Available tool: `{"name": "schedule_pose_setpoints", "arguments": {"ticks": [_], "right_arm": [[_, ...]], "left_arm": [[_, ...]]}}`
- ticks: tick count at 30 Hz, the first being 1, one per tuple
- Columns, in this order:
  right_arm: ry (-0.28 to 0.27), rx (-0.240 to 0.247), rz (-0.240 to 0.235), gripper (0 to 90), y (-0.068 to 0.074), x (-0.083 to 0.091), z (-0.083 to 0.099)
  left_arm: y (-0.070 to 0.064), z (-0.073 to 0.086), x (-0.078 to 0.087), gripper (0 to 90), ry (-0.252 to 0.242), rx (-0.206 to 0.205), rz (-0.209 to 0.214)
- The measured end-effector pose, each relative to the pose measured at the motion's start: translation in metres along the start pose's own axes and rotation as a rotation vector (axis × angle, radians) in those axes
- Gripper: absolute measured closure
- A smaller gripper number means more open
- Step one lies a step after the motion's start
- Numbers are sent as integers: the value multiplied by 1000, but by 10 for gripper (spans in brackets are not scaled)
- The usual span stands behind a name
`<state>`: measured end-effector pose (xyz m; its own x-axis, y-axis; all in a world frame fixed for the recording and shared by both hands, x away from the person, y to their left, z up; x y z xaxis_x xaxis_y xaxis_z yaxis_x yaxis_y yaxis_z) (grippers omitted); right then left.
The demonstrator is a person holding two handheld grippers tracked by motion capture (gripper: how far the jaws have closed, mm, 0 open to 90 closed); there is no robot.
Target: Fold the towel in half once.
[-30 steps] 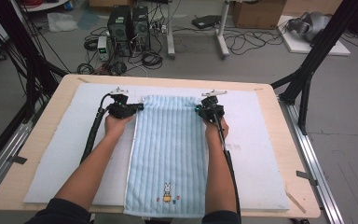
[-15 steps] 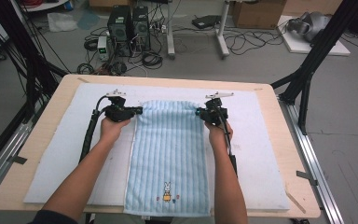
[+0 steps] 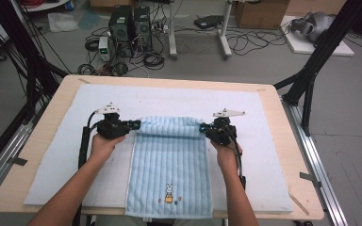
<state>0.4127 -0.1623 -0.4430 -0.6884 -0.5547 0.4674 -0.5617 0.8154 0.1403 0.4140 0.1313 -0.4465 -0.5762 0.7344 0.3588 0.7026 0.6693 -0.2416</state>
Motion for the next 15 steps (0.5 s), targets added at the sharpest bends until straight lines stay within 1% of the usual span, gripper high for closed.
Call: {"name": "schedule_pose_setpoints", "arguments": {"ticks": [1,3,5,7,9,11,12,13,15], "right_arm": [[1,7,2,858,2,3,2],[2,17,-3,858,6,8,6],[9,20,-9,858,10,12,13],[13,9,-27,857,12,17,20],[19,16,-37,858,16,20,26],[22,30,-37,858,19,25,31],[21,35,-39,857,20,26,34],[25,35,-40,858,21,27,36],[20,26,-52,858,24,30,41]], "left_arm": [[-3,3,2,863,-5,-13,1],[-9,8,7,863,-18,10,16],[-13,13,11,863,-17,-7,14],[-16,17,14,861,-16,-10,28],[-20,21,18,861,-13,-21,40],[-23,25,20,861,-8,-24,48],[-25,28,21,861,-1,-34,53],[-26,31,22,861,5,-44,52],[-29,36,25,861,7,-43,64]]}}
Point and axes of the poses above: each handheld gripper's, and its own axes: x roughly backward along the jaws, z roughly out of its underside, y roughly to its left, the point moved 7 cm from there along -x, roughly forward along the jaws, and after that the axes turned 6 degrees about -y, right-handed, at the moved point
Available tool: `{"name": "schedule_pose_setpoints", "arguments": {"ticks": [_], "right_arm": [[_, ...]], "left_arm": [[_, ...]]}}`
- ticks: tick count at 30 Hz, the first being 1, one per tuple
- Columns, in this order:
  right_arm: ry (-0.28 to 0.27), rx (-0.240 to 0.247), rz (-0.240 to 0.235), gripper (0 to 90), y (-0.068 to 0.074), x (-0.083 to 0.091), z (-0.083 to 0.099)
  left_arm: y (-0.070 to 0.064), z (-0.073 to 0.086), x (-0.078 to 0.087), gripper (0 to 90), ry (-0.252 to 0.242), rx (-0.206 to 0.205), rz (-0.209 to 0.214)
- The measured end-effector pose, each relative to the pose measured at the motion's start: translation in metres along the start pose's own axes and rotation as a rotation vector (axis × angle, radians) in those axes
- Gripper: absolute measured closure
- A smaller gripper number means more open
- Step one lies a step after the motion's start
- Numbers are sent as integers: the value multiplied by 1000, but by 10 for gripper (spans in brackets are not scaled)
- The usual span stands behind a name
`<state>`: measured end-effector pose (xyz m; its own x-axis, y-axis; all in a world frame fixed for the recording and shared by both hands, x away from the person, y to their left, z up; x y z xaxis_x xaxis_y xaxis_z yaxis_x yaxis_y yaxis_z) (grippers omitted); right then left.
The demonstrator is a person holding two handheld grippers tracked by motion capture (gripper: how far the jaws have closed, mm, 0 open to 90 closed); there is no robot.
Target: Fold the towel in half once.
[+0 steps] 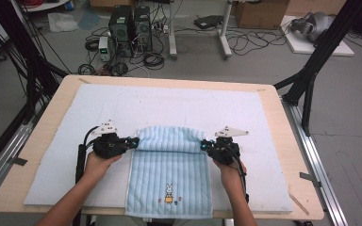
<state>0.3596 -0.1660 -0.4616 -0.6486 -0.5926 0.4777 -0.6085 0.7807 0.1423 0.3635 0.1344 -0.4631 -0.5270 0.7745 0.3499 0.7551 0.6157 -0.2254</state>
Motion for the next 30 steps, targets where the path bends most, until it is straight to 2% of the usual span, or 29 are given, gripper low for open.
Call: {"name": "schedule_pose_setpoints", "arguments": {"ticks": [5,8,11,12,14,15,17,22,25,27,30], "right_arm": [[-15,-8,-13,858,6,6,9],[-7,-7,-12,857,9,8,13],[7,3,-11,849,12,8,18],[14,5,-10,828,12,8,19],[11,3,4,749,11,9,18],[0,0,4,726,10,10,15],[-15,-5,16,678,8,13,7],[-51,-27,42,570,-3,14,-15],[-63,-32,60,542,-8,13,-22],[-60,-32,65,527,-9,13,-22],[-54,-26,75,504,-10,13,-22]], "left_arm": [[-7,12,6,860,13,-8,20],[-11,16,9,859,24,-14,23],[-10,20,10,844,34,5,26],[-9,20,10,808,38,11,22],[-1,15,12,589,33,34,-14],[4,10,14,519,18,46,-28],[14,-2,18,488,-16,68,-42],[36,-21,17,426,-54,120,-84],[46,-26,11,428,-38,117,-106],[53,-28,6,429,-37,147,-113],[61,-27,-3,435,-28,164,-137]]}}
Point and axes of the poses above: each handheld gripper's, and its own axes: x roughly backward along the jaws, z roughly out of its underside, y roughly to its left, the point moved 7 cm from there along -x, roughly forward along the jaws, and after that the axes turned 6 degrees about -y, right-handed, at the moved point
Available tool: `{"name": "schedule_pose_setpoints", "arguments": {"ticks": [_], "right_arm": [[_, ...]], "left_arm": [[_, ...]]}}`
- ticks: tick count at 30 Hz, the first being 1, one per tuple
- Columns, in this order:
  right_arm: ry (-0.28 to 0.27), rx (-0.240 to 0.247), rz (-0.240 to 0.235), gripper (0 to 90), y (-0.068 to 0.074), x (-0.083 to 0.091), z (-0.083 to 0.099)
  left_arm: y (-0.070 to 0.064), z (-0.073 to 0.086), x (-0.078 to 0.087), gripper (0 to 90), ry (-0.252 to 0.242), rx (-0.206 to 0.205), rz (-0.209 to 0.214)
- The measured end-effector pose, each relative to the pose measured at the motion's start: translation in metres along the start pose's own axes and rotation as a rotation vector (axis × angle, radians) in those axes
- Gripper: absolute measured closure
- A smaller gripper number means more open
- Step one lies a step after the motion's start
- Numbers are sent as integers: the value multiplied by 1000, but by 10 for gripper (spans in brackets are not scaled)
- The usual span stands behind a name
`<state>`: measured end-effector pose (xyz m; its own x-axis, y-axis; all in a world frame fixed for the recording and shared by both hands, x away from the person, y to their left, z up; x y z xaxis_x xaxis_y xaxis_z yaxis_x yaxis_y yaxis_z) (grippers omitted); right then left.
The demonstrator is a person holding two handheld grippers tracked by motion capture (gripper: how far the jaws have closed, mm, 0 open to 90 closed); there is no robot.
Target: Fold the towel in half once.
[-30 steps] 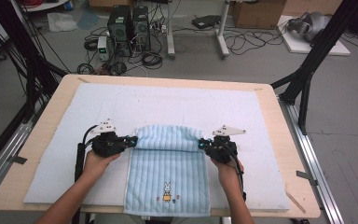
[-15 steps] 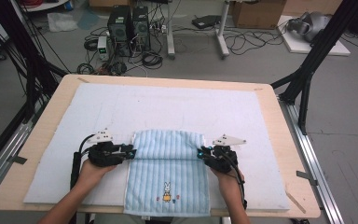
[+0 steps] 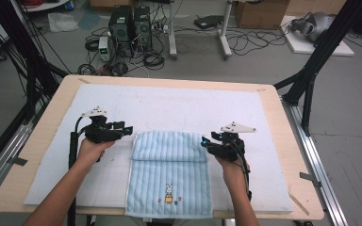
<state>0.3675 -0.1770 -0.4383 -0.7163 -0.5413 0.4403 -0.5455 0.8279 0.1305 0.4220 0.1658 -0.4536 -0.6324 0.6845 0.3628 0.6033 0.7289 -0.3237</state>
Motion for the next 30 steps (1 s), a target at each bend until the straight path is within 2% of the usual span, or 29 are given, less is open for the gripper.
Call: {"name": "schedule_pose_setpoints", "arguments": {"ticks": [2,6,12,17,20,22,23,26,28,30], "right_arm": [[-2,-7,7,476,-2,1,0],[-4,-26,16,452,-7,3,1],[-8,-29,22,438,-9,5,1],[-10,-38,25,425,-11,6,1],[-9,-37,27,420,-11,5,1],[-9,-37,24,417,-10,4,1],[-11,-32,27,415,-11,4,1],[-9,-38,28,412,-10,3,1],[-5,-40,31,408,-12,1,1],[-6,-55,42,407,-17,-3,1]], "left_arm": [[2,3,-7,440,17,2,-9],[4,12,-23,442,75,-23,-33],[0,23,-44,500,151,-91,-64],[-4,25,-48,600,179,-195,-99],[-5,26,-48,691,183,-235,-112],[-8,26,-48,806,186,-264,-102],[-10,26,-48,835,181,-283,-106],[-10,26,-47,854,174,-283,-101],[-10,22,-45,854,148,-259,-93],[-11,15,-42,855,101,-226,-79]]}}
Point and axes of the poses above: each handheld gripper's, and its own axes: x roughly backward along the jaws, z roughly out of its underside, y roughly to its left, the point moved 7 cm from there along -x, roughly forward along the jaws, and after that the axes turned 6 degrees about -y, right-handed, at the moved point
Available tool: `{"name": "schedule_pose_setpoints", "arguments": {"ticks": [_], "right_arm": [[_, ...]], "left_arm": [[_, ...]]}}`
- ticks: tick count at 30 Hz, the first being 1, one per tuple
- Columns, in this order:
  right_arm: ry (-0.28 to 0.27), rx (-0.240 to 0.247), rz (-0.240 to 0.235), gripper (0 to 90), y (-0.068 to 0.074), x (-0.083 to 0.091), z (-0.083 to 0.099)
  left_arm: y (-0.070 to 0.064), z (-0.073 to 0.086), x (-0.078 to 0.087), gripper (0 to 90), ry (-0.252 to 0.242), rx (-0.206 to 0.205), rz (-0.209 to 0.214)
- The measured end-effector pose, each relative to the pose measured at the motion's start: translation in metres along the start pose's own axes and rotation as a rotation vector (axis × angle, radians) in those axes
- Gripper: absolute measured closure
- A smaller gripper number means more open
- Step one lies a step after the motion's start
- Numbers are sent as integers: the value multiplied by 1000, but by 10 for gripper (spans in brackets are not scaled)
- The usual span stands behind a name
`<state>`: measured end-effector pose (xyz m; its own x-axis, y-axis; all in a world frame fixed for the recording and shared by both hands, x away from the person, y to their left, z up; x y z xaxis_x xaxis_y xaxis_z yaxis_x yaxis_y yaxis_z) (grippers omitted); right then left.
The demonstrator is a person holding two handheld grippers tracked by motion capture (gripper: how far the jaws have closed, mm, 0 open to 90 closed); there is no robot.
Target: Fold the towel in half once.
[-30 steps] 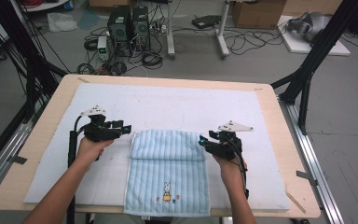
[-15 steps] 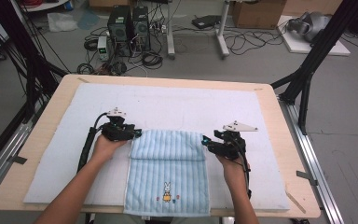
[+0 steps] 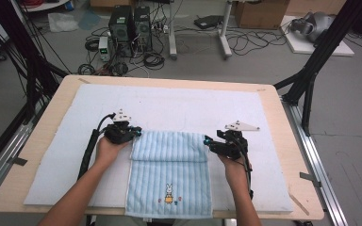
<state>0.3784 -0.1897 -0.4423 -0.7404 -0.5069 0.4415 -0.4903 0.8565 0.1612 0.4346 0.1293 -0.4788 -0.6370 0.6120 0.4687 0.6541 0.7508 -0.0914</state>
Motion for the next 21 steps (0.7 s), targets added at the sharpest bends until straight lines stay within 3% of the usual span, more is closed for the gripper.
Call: {"name": "schedule_pose_setpoints", "arguments": {"ticks": [4,9,13,21], "right_arm": [[29,-16,18,417,-7,-11,1],[94,-18,38,447,-12,-30,4],[113,-36,33,465,-10,-47,-3],[298,-6,47,625,-8,-78,9]], "left_arm": [[-1,-6,5,855,-37,48,29],[-2,-8,8,854,-52,72,50],[-2,-11,10,854,-70,86,60],[-2,-13,14,855,-78,98,67]]}}
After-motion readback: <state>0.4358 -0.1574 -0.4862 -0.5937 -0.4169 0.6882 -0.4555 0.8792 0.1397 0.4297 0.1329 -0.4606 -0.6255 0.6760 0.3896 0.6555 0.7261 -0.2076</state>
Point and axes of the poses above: each handheld gripper's, and its own axes: x roughly backward along the jaws, z roughly out of its underside, y roughly to its left, the point moved 7 cm from there along -x, roughly forward along the jaws, and after that the axes turned 6 degrees about -y, right-handed, at the moved point
